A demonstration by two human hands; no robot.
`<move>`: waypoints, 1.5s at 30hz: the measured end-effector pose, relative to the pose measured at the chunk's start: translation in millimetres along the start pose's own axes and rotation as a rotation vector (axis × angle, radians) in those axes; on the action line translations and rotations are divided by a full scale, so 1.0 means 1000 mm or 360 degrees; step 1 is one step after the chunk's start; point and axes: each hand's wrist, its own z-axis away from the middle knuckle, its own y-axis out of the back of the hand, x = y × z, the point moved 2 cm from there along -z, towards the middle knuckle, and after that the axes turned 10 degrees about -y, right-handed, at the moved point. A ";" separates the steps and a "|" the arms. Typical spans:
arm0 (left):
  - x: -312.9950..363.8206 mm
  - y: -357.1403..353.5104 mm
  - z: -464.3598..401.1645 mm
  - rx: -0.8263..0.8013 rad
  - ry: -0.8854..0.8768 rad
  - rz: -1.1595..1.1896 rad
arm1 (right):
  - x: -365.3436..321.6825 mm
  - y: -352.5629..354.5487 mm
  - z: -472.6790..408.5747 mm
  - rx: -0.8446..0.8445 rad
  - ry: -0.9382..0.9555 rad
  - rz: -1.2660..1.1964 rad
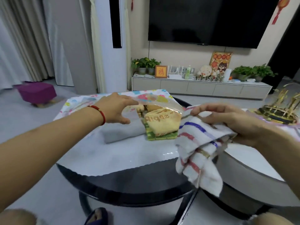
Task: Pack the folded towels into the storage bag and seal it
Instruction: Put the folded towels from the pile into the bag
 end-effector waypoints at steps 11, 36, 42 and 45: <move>-0.038 0.064 0.040 0.0164 0.0091 -0.0192 | 0.049 -0.193 -0.198 0.0355 0.0188 -0.0811; -0.038 0.057 0.034 0.0150 0.0036 -0.0161 | 0.088 -0.280 -0.263 0.0524 0.0309 0.0856; -0.030 0.053 0.033 0.0134 0.0031 -0.0154 | 0.116 -0.190 -0.258 0.1018 0.0300 0.1820; -0.029 0.052 0.034 0.0119 0.0037 -0.0156 | 0.117 -0.169 -0.250 0.1132 0.0217 0.1986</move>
